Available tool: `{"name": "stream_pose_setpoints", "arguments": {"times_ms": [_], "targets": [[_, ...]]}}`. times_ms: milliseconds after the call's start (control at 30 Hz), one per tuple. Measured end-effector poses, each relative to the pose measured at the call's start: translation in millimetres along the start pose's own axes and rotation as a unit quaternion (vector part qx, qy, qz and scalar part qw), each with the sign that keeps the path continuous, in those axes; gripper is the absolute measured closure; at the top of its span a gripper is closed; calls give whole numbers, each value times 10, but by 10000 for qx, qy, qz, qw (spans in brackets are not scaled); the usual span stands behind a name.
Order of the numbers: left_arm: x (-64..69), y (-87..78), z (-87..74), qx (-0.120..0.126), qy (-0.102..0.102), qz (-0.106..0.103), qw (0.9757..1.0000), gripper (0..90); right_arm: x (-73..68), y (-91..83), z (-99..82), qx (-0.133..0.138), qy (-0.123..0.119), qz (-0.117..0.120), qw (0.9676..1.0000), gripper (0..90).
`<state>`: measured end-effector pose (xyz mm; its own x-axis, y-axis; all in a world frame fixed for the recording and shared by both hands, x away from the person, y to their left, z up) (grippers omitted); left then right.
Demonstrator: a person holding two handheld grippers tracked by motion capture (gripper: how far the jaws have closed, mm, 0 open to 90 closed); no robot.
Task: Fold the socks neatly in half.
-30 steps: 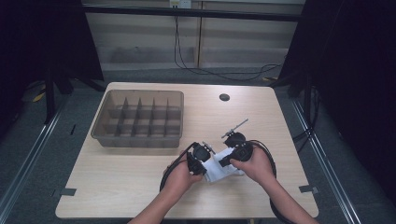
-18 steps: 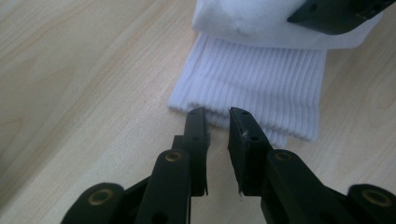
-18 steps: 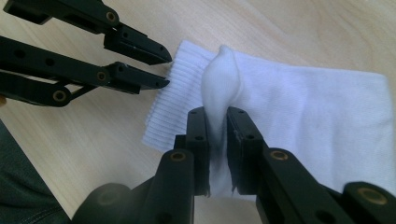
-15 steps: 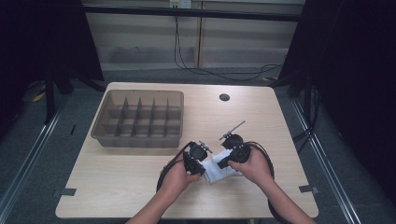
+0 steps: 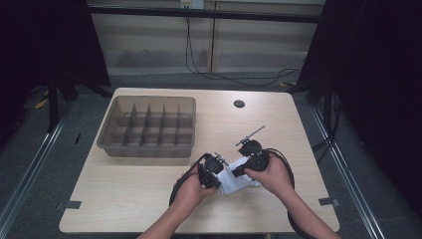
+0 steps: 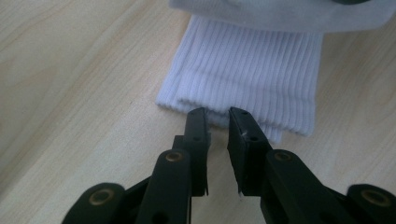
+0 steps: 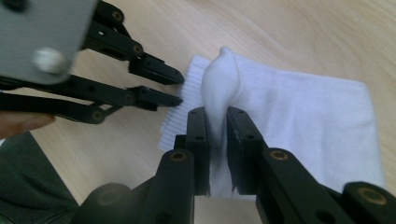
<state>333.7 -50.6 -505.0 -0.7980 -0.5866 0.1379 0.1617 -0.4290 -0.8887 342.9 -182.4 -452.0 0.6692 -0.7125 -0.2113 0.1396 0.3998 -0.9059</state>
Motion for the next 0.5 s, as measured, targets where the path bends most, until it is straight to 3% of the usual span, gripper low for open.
{"name": "stream_pose_setpoints", "arguments": {"times_ms": [200,300,500], "targets": [[-23,-33,0,37,-67,-10,10000,766,-38,155,-40,-181,-43,30,9998,797],[-49,-59,-9,39,-101,-15,9999,755,-32,221,-47,-151,-48,50,9999,748],[-102,-105,-38,24,-161,9,9999,754,-25,142,-27,-83,-18,36,10000,689]]}}
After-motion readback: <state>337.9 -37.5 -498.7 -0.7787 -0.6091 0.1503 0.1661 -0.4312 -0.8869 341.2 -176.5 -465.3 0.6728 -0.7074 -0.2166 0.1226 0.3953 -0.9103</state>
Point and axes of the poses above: each handheld gripper's, and its own axes: y roughly forward along the jaws, z roughly out of its top, x roughly to its right, the point moved 4 cm from there along y, roughly forward along the jaws, and after that the axes turned 4 degrees about -y, right-handed, at the moved point
